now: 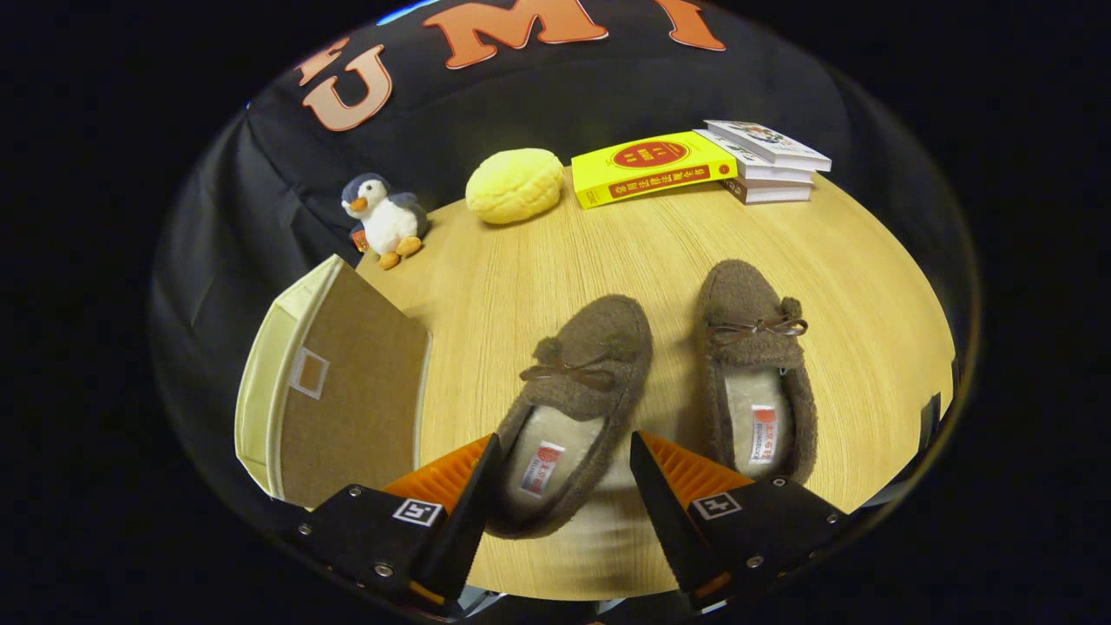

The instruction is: Open the storage box then place both shoes into the box .Put the left shoe in first, then the right shoe, with the right side of both shoes facing outward in a uniform manner.

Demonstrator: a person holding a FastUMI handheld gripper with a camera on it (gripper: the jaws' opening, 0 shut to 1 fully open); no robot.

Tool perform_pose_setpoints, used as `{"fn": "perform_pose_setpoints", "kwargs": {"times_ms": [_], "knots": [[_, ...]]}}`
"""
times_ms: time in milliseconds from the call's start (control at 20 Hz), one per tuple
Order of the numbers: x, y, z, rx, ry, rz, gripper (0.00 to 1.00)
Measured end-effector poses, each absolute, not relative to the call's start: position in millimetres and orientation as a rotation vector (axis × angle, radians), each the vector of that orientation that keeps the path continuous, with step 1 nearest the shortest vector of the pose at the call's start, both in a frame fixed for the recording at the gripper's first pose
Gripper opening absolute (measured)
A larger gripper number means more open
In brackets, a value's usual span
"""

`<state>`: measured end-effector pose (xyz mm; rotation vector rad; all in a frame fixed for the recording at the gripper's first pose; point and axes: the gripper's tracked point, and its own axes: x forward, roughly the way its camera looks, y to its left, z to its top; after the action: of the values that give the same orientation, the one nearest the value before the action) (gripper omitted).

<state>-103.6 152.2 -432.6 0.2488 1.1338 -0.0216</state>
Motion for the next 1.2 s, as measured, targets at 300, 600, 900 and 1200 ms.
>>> {"fn": "perform_pose_setpoints", "kwargs": {"times_ms": [300, 600, 900, 1200], "knots": [[-87.9, 131.6, -472.4, 0.248, 1.154, -0.115, 0.66], [-71.4, 129.3, -490.7, 0.277, 1.16, -0.141, 0.46], [-68.2, 114.1, -481.4, 0.323, 1.187, -0.195, 0.06], [-38.8, 156.9, -418.7, 0.385, 1.11, -0.101, 0.04]]}}
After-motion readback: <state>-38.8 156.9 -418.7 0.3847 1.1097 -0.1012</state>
